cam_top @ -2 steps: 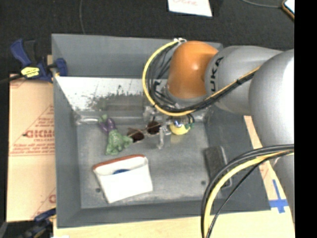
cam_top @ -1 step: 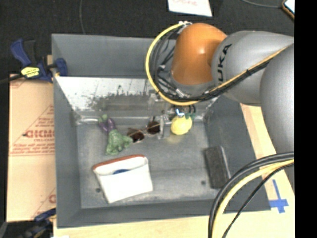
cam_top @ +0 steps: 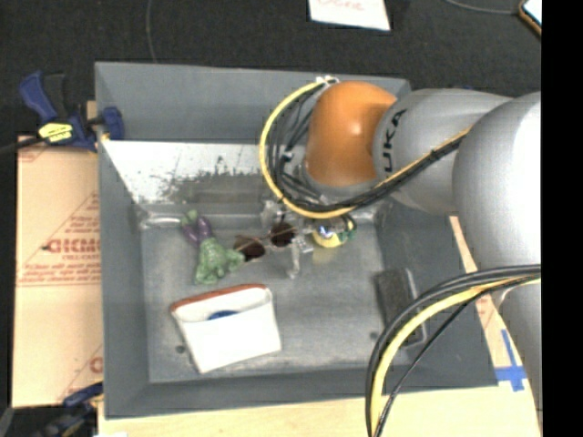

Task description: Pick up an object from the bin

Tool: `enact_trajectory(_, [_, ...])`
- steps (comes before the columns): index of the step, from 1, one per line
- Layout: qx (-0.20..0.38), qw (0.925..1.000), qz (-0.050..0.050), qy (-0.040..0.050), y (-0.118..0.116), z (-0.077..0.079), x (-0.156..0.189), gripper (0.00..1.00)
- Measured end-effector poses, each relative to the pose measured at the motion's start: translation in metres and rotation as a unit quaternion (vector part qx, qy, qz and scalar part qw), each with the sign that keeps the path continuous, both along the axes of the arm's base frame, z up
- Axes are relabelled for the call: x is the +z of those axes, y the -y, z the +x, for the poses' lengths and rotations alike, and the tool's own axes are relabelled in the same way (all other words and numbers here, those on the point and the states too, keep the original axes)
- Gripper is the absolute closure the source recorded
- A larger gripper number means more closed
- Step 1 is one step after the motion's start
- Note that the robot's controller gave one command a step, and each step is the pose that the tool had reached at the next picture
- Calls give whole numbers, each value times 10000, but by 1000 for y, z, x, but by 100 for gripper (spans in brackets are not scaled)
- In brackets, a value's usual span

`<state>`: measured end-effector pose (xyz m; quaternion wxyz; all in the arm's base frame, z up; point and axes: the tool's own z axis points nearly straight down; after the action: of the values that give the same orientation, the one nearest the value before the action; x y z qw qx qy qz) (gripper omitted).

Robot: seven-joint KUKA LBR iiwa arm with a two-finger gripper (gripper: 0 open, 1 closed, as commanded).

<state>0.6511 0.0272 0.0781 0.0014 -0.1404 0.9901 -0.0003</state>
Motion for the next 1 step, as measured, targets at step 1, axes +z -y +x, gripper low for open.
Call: enact_trajectory(1, [-513, 9986, 8, 88, 7, -7, -7, 0])
